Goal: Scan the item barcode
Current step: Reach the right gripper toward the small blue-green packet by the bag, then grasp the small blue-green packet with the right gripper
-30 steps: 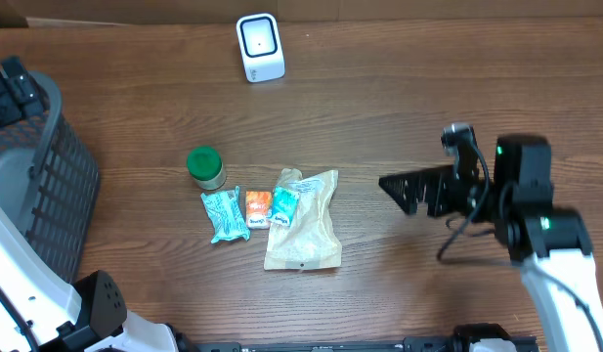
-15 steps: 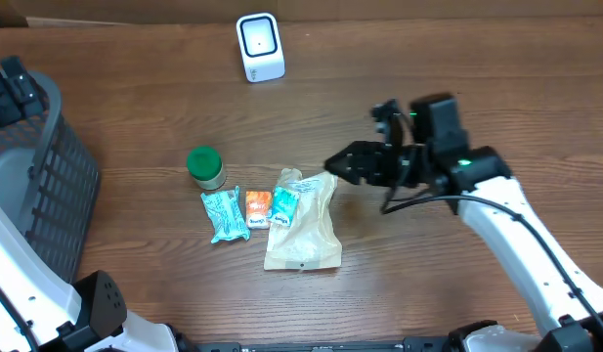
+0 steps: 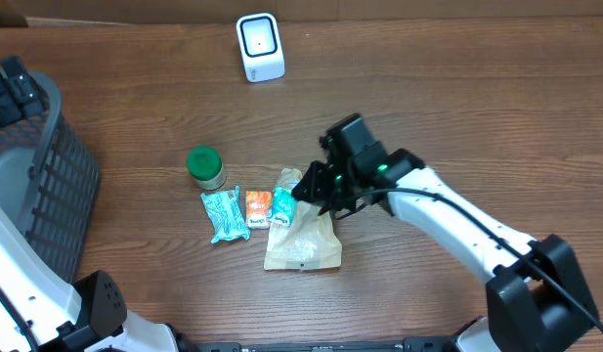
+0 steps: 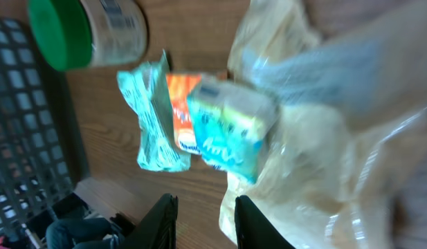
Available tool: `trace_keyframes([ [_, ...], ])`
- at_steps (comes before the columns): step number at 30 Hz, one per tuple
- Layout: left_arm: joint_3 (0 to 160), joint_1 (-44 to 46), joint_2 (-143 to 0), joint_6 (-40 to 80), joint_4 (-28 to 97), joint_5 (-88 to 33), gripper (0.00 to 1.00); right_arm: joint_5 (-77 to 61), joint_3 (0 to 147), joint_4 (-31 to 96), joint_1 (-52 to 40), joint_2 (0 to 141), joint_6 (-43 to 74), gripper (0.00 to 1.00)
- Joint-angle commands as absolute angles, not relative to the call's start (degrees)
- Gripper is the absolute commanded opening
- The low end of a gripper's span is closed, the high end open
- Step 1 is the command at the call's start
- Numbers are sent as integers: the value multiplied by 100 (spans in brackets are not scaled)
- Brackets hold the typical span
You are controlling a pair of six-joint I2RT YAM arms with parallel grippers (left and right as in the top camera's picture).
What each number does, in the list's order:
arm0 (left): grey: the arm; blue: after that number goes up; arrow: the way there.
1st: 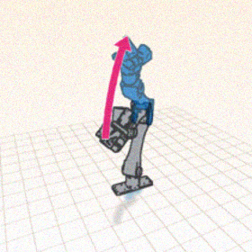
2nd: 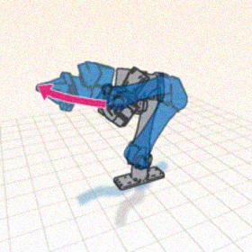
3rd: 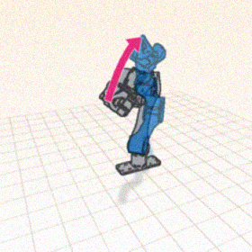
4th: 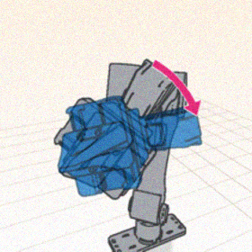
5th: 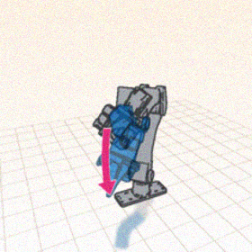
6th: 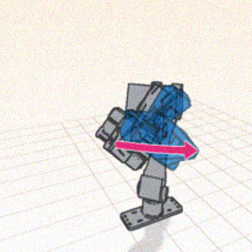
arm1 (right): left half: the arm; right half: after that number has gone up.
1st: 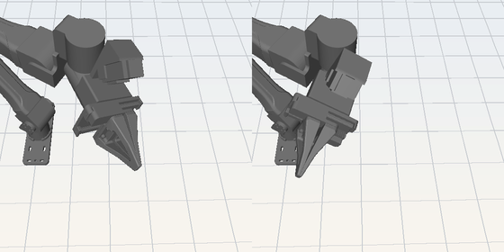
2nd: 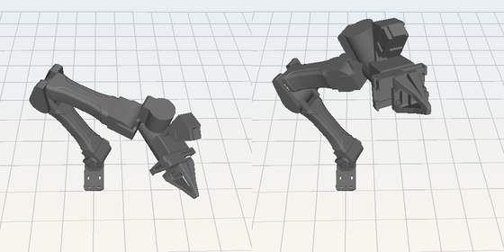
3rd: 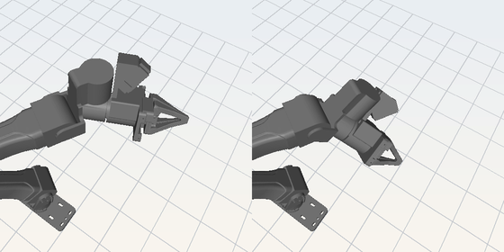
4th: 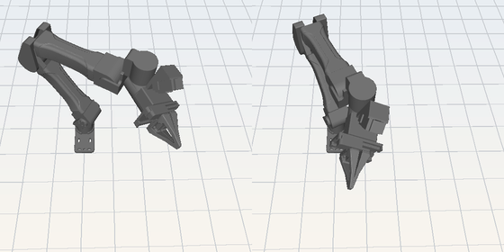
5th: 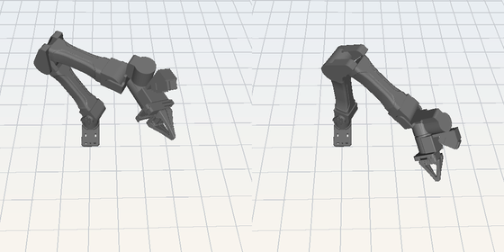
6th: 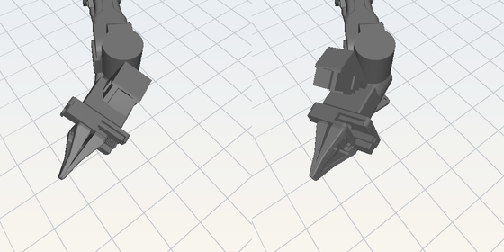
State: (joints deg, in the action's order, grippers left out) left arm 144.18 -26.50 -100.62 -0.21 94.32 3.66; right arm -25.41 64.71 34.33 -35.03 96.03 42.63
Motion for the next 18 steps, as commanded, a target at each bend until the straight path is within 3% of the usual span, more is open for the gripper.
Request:
trace_keyframes([
  [1,14523,-2650,-10001,-113,9428,340,99,-2084,6386,3426,-3876,9828,4908,25],
  [9,14523,-2650,-10001,-113,9428,340,100,-1361,6379,3264,-4412,10331,5363,24],
  [18,14523,-2650,-10001,-113,9428,340,100,-764,6372,3170,-4453,10374,5360,34],
])
